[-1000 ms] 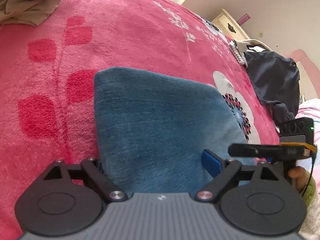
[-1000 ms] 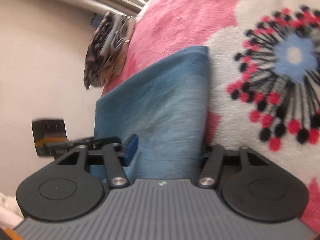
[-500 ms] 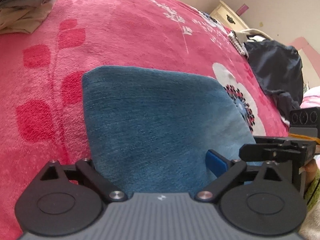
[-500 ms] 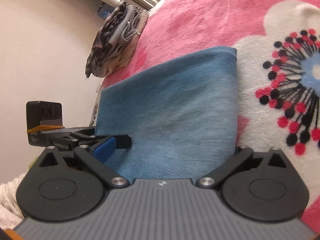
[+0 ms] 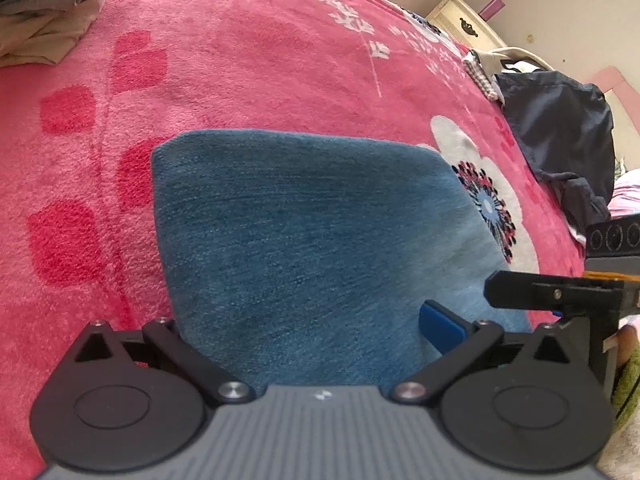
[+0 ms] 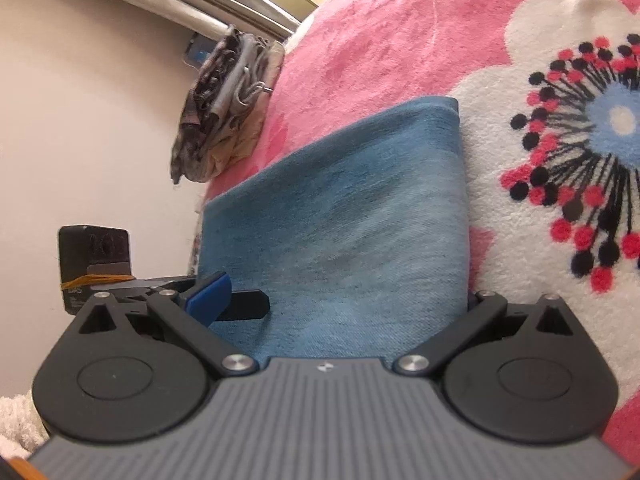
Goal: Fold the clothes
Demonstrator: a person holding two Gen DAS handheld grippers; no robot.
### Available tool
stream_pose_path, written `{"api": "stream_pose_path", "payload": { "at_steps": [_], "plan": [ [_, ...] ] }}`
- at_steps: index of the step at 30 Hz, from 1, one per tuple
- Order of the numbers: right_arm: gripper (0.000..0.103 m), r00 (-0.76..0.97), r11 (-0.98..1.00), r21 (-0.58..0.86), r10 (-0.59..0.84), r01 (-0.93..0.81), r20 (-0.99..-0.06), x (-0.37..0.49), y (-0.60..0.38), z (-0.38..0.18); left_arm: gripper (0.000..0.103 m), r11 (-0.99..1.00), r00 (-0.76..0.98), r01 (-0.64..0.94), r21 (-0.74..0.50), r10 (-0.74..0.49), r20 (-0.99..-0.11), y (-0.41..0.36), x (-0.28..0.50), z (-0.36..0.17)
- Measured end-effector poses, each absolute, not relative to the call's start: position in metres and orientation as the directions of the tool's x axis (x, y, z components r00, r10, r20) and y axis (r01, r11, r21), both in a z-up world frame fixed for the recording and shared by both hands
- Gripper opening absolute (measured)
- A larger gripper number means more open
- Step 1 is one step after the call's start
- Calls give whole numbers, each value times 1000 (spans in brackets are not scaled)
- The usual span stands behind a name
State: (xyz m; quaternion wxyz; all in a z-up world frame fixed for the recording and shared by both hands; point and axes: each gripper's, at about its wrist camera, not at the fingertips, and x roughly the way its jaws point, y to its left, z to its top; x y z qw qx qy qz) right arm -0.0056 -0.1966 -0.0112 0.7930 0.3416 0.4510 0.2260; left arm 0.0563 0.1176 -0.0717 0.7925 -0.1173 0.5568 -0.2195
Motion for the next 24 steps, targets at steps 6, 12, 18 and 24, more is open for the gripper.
{"api": "stream_pose_path", "payload": {
  "at_steps": [6,12,18,24],
  "plan": [
    [102,494,696,718,636,-35,-593,-7,-191,-8,103,879,291,212,-427,-474,-831,115,56,-72],
    [102,530,670,742,620,26,-578,-10,-195,-10,103,882,292,205,-425,-469,-833,115,57,-72],
    [102,533,664,746,615,48,-582,-10,-196,-9,103,883,291,197,-427,-469,-834,114,58,-73],
    [102,522,668,743,620,40,-585,-10,-195,-10,103,883,293,199,-426,-468,-834,114,58,-73]
  ]
}}
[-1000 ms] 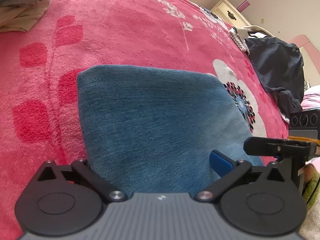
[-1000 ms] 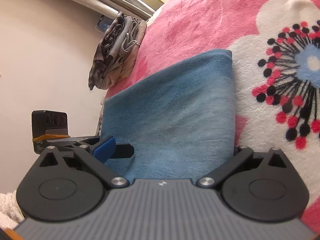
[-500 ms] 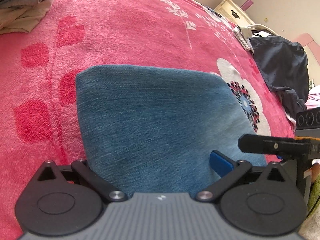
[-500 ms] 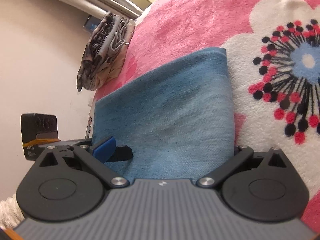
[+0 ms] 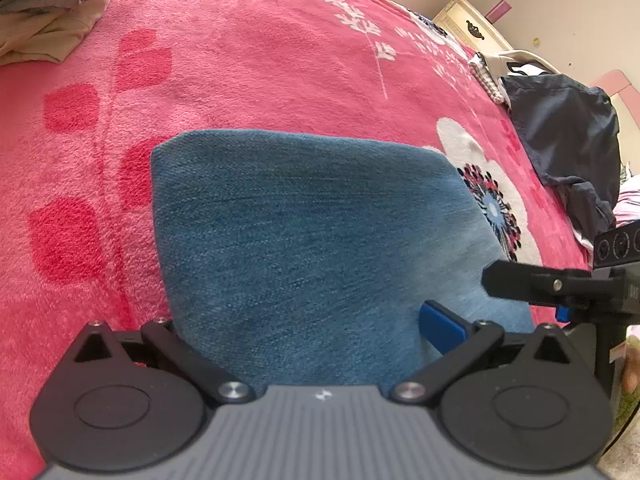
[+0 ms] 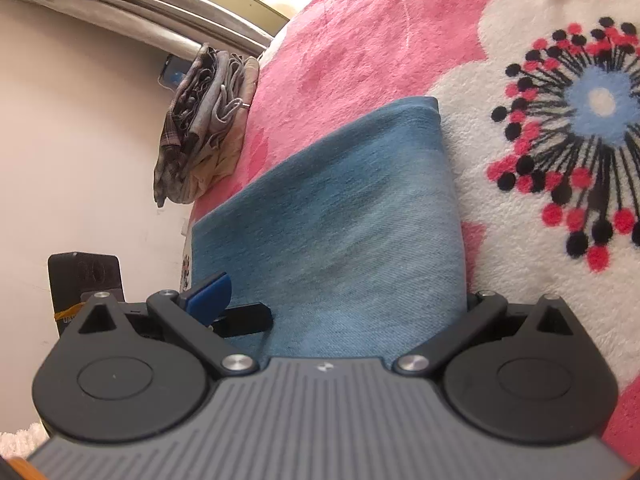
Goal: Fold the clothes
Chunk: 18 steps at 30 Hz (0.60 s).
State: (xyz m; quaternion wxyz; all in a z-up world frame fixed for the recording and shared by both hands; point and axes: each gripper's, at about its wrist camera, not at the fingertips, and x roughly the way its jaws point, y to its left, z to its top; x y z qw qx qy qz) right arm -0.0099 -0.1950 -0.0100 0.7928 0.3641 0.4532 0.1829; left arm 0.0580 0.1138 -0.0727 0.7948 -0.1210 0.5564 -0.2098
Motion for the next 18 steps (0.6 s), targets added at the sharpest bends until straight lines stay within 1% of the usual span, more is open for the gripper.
{"api": "stream_pose_path", "payload": {
  "at_steps": [4,9,15,18],
  "plan": [
    [102,514,737,676,573,17,-638,-11,-181,-4,103,883,295,201,-425,-468,-833,114,57,-73],
    [102,504,771,637,547,7,-669,-11,-175,-2,103,884,295,187,-428,-466,-834,115,57,-73],
    [102,523,733,676,551,69,-650,-13,-182,-6,103,896,292,129,-425,-443,-847,114,60,-73],
    [102,533,716,692,553,88,-640,-15,-184,-8,103,892,289,78,-446,-448,-846,118,64,-73]
  ]
}}
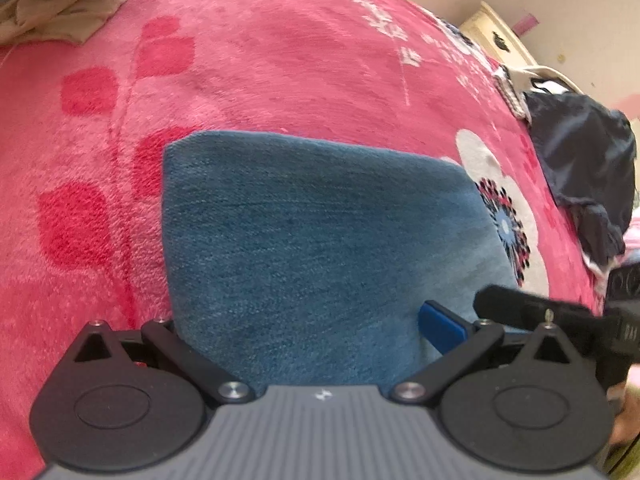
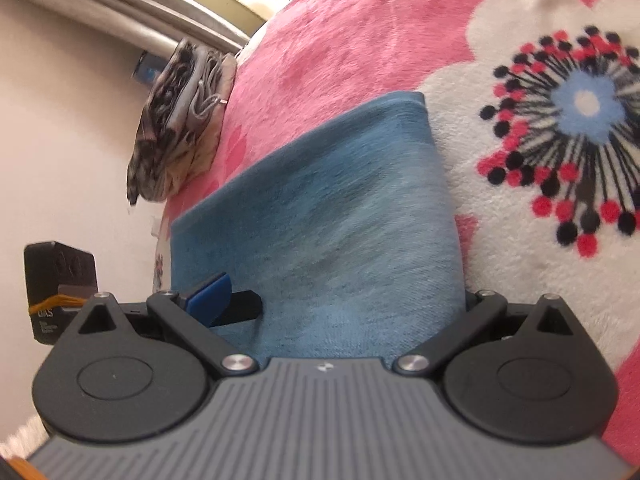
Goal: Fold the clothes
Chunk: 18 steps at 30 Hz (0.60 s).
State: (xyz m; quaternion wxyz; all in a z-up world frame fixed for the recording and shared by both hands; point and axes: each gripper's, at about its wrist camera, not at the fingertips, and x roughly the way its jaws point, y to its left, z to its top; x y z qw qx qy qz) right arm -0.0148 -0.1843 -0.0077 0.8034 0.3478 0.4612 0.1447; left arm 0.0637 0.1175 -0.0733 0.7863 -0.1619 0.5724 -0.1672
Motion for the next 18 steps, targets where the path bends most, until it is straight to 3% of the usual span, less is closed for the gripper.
{"api": "stream_pose_path", "payload": {
  "at_steps": [8,18],
  "plan": [
    [102,521,763,646,545,18,-657,-16,-176,-7,103,908,297,79,-412,-416,-860,112,61,-73],
    [102,541,706,708,583,31,-606,-18,-188,-16,103,914,300,65,-401,-401,-865,108,64,-72]
  ]
}}
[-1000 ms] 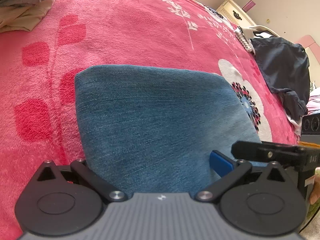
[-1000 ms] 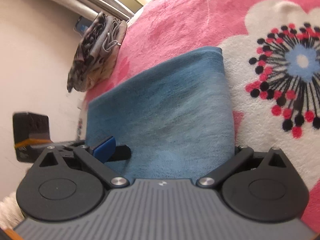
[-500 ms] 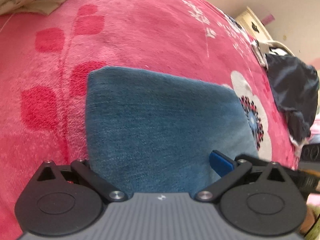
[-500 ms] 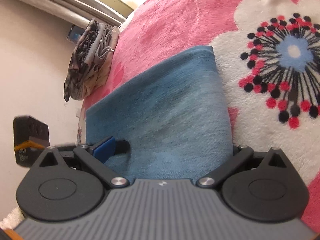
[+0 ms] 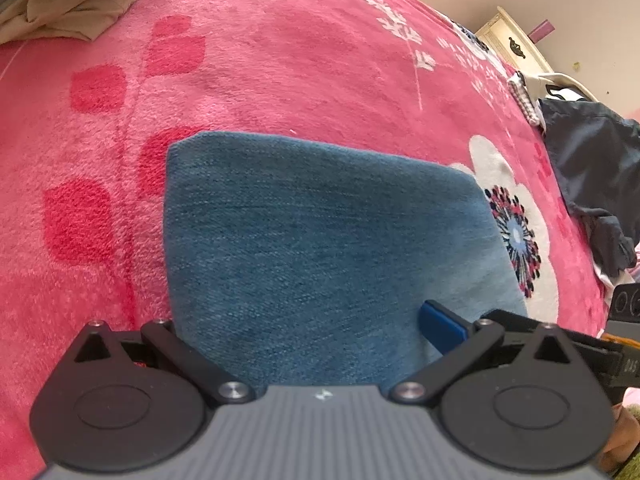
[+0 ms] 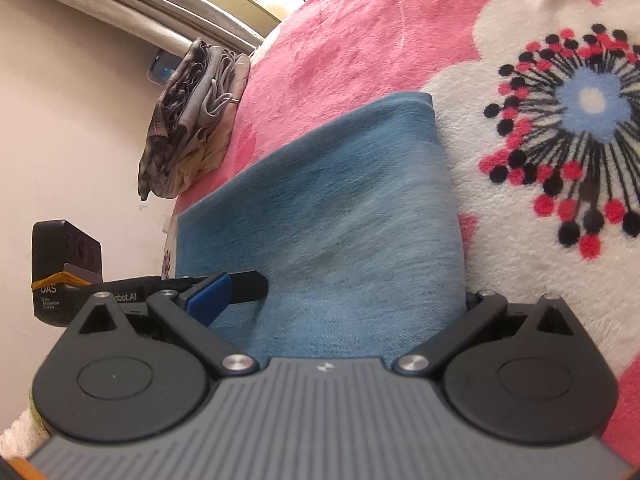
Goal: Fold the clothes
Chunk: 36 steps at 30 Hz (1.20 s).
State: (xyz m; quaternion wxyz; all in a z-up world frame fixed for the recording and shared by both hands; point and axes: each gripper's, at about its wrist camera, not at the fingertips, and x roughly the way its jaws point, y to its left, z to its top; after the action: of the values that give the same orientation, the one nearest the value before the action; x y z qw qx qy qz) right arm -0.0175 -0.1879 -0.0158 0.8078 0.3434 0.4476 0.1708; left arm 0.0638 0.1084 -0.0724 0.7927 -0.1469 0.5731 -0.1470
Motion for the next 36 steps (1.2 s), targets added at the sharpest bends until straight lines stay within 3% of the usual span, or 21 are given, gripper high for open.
{"api": "stream_pose_path", "payload": {
  "at_steps": [4,11,15,24,30,36],
  "plan": [
    [102,530,691,722,607,15,-592,-17,-191,-18,102,919,320,33,-394,-383,-867,110,64,-69],
    [102,497,651,759,659,-2,-564,-11,-199,-20,93,982,454,73,-172,-186,-871,101,51,-29],
    [102,476,651,758,678,-34,-561,-8,-199,-19,89,983,426,136,-126,-173,-888,110,46,-28],
    [83,460,581,814,723,-1,-516,-7,-228,-22,80,913,346,138,-383,-407,-846,162,46,-47],
    [81,466,549,836,732,28,-496,-7,-238,-24,83,843,271,153,-515,-537,-799,183,52,-70],
    [81,439,501,864,768,42,-466,-1,-238,-33,89,808,256,226,-544,-588,-767,169,65,-81]
  ]
}}
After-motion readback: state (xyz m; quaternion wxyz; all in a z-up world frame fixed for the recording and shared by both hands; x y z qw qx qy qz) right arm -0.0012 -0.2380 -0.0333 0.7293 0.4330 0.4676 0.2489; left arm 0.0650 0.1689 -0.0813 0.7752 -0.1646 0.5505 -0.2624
